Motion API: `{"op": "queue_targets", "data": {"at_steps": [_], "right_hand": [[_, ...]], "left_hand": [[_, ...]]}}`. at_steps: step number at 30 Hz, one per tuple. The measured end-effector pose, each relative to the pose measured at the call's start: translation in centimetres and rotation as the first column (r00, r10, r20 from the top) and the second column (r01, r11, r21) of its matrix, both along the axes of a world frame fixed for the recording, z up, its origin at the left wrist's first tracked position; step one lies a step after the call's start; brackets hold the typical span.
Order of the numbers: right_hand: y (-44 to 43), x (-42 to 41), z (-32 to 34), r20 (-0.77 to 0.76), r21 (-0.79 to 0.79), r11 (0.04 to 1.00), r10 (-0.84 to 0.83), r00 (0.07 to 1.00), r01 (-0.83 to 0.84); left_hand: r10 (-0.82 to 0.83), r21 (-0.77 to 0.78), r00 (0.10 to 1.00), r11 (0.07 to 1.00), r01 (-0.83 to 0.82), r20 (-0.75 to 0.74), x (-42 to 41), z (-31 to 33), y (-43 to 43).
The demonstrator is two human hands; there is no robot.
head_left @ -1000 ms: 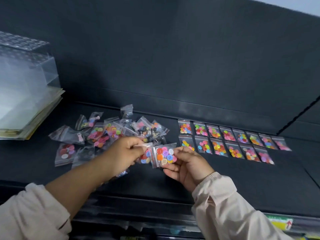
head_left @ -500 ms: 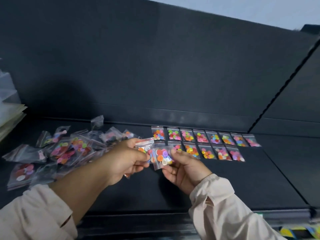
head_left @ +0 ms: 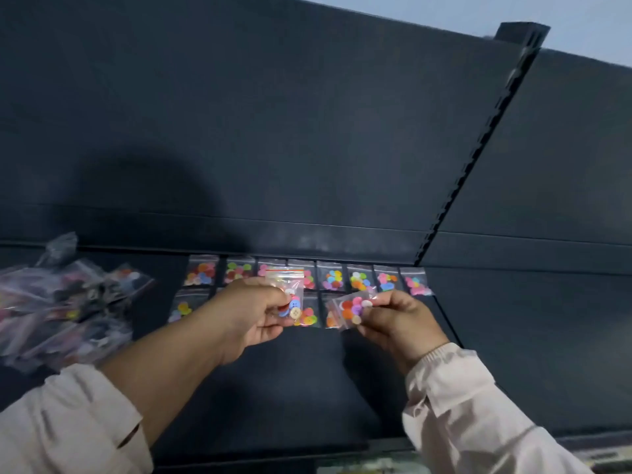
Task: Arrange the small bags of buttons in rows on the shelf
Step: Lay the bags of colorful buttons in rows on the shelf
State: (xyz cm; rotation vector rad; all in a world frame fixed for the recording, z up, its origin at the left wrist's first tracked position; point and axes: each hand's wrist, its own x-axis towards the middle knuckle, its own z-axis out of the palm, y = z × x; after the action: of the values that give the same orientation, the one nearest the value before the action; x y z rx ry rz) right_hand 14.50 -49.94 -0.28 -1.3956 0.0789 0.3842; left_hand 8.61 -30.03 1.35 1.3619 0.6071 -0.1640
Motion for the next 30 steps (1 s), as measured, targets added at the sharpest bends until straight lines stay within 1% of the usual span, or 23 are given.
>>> {"op": "queue_targets", "data": {"at_steps": [2,4,6,7,8,10,11,12,14,15,16,19,20,21,24,26,28,30], "right_hand": [[-2.7,1.7,-0.3,0.149,-0.141,0.989,-0.026,0.988,0.047],[-5.3,3.4,-0.9,0.341,-0.353,0.929,0.018,0.940,0.110],[-7.4,4.7,-1.8,0.510,-0.565,0.792,0.115,0.852,0.232],[-8.3,5.1,-2.4,0.560,-0.649,0.705,0.189,0.807,0.285],[-9.0,5.5,-3.0,0.573,-0.719,0.625,0.284,0.768,0.305],[-9.9,5.7,-4.3,0.502,-0.844,0.466,0.511,0.698,0.265],[-10.2,5.6,-4.9,0.455,-0.883,0.406,0.617,0.641,0.236],[-10.7,5.5,-5.4,0.419,-0.906,0.365,0.698,0.580,0.214],[-11.4,5.3,-5.9,0.386,-0.920,0.296,0.796,0.466,0.257],[-11.7,5.2,-6.0,0.357,-0.927,0.255,0.824,0.441,0.276],[-11.7,5.3,-6.0,0.304,-0.943,0.199,0.845,0.441,0.267],[-11.7,5.5,-5.9,0.175,-0.965,0.056,0.864,0.472,0.255],[-11.6,5.5,-5.9,0.146,-0.969,0.027,0.869,0.474,0.247],[-11.5,5.5,-6.0,0.134,-0.973,0.025,0.873,0.469,0.231],[-11.5,5.5,-6.1,0.148,-0.980,0.069,0.876,0.458,0.185],[-11.4,5.2,-6.1,0.110,-0.982,0.030,0.892,0.439,0.185],[-11.4,5.1,-5.8,0.053,-0.987,-0.023,0.889,0.455,0.159],[-11.3,5.1,-5.5,0.052,-0.986,-0.027,0.886,0.460,0.164]], "left_hand": [[-0.008,-0.001,1.000,1.000,0.008,0.000,1.1,-0.1,-1.8],[-0.013,-0.001,1.000,1.000,0.013,0.002,1.9,-0.3,-3.4],[-0.015,-0.004,1.000,1.000,0.015,0.000,2.5,-0.3,-4.6],[-0.013,-0.006,1.000,1.000,0.013,-0.001,2.8,-0.3,-5.1],[-0.009,-0.006,1.000,1.000,0.009,-0.001,3.0,-0.4,-5.5],[0.008,-0.001,1.000,1.000,-0.008,-0.002,3.4,-0.6,-6.1],[0.017,0.002,1.000,1.000,-0.017,-0.004,3.5,-0.7,-6.3],[0.020,0.007,1.000,1.000,-0.020,-0.007,3.6,-0.7,-6.6],[0.017,0.027,1.000,1.000,-0.016,-0.011,3.9,-0.8,-6.9],[0.015,0.036,1.000,0.999,-0.015,-0.011,3.9,-0.9,-6.9],[0.016,0.040,1.000,0.999,-0.015,-0.010,4.0,-0.9,-7.0],[0.022,0.038,1.000,0.999,-0.022,-0.005,4.3,-0.9,-7.4],[0.021,0.036,1.000,0.999,-0.020,-0.006,4.3,-0.8,-7.6],[0.018,0.035,1.000,0.999,-0.018,-0.008,4.4,-0.8,-7.7],[0.000,0.037,1.000,0.999,0.000,-0.006,4.6,-0.7,-8.0],[-0.004,0.033,1.000,0.999,0.004,-0.002,4.8,-0.7,-8.2],[-0.008,0.035,1.000,0.999,0.008,-0.001,5.0,-0.7,-8.3],[-0.015,0.038,1.000,0.999,0.014,0.000,5.2,-0.7,-8.4]]}}
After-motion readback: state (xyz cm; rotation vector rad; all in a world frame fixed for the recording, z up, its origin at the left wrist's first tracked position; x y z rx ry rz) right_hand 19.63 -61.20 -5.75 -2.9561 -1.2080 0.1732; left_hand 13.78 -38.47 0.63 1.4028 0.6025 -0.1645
